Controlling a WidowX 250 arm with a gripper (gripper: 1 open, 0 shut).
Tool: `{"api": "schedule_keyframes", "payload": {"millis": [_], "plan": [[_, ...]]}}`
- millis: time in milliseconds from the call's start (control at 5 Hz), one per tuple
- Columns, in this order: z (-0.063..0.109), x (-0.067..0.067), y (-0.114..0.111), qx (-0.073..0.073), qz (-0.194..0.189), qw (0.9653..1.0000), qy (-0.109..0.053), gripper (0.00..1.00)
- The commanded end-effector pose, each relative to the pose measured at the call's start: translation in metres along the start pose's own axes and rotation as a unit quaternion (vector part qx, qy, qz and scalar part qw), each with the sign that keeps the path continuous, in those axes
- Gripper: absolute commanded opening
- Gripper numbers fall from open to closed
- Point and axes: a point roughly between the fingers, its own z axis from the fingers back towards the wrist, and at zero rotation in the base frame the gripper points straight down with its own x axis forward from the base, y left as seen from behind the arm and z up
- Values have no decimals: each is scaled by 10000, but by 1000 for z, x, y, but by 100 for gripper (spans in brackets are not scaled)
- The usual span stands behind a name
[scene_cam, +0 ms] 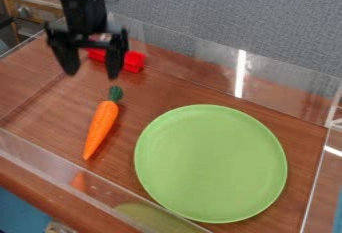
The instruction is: Put the carrot on the right side
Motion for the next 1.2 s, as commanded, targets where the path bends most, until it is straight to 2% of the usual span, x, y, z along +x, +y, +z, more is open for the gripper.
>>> {"api": "schedule_keyframes", "payload": {"millis": [0, 200, 400, 600, 1000], "plan": [[39, 7, -12, -5, -77, 9993, -378, 100], [49, 8, -21, 7, -166, 9990, -405, 100], [49, 16, -27, 6, -180, 9990, -419, 0], [37, 18, -37, -33, -198, 9993, -320, 0], [2, 22, -53, 38, -185, 9998, -91, 0]]}}
